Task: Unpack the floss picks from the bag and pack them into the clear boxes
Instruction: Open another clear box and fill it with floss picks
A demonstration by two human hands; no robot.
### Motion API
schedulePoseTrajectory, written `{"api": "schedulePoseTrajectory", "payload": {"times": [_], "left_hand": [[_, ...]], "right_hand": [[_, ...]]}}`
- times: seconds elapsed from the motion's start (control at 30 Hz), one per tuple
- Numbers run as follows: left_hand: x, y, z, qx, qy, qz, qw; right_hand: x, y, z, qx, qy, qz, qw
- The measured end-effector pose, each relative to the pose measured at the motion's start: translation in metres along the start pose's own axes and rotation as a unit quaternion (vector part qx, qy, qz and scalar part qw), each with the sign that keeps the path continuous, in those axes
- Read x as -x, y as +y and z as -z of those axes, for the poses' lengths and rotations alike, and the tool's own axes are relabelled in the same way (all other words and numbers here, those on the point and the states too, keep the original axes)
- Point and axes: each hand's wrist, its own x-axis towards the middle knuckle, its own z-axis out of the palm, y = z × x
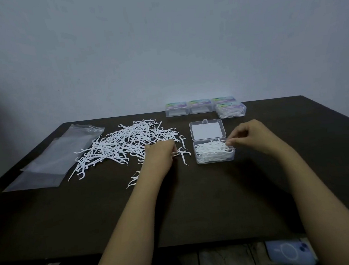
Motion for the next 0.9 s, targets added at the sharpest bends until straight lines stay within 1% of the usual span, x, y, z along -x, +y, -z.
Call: {"api": "schedulePoseTrajectory", "payload": {"times": [0.1, 0.17, 0.27, 0.33, 0.4, 0.47, 0.53, 0.6, 0.67, 0.8, 0.9], "left_hand": [[-0.001, -0.006, 0.001, 0.01, 0.055, 0.001, 0.998], [-0.001, -0.009, 0.002, 0.016, 0.093, 0.003, 0.996], [0.0, -0.008, 0.003, 0.072, 0.155, 0.0, 0.985], [0.003, -0.003, 0.004, 0.133, 0.198, -0.021, 0.971], [0.006, 0.007, 0.006, 0.24, 0.215, -0.035, 0.946], [0.008, 0.017, 0.009, 0.349, 0.203, -0.039, 0.914], [0.006, 0.028, 0.01, 0.394, 0.182, -0.051, 0.9], [0.002, 0.037, 0.01, 0.393, 0.172, -0.071, 0.901], [-0.002, 0.049, 0.011, 0.378, 0.161, -0.08, 0.908], [-0.015, 0.069, 0.011, 0.325, 0.12, -0.099, 0.933], [-0.02, 0.074, 0.007, 0.259, 0.102, -0.116, 0.953]], "right_hand": [[0.001, 0.007, 0.005, -0.031, -0.01, -0.038, 0.999], [0.002, 0.008, 0.007, -0.054, -0.039, -0.053, 0.996], [0.004, 0.009, 0.005, -0.114, -0.061, -0.068, 0.989], [0.002, 0.013, 0.002, -0.149, -0.054, -0.074, 0.985], [0.001, 0.017, 0.0, -0.168, -0.047, -0.074, 0.982], [-0.001, 0.019, -0.003, -0.182, -0.045, -0.072, 0.98], [-0.004, 0.019, -0.005, -0.179, -0.054, -0.06, 0.981], [-0.007, 0.016, -0.009, -0.175, -0.071, -0.048, 0.981], [-0.01, 0.017, -0.011, -0.179, -0.071, -0.043, 0.98], [-0.014, 0.024, -0.009, -0.21, -0.024, -0.054, 0.976], [-0.017, 0.03, -0.01, -0.225, 0.0, -0.059, 0.973]]}}
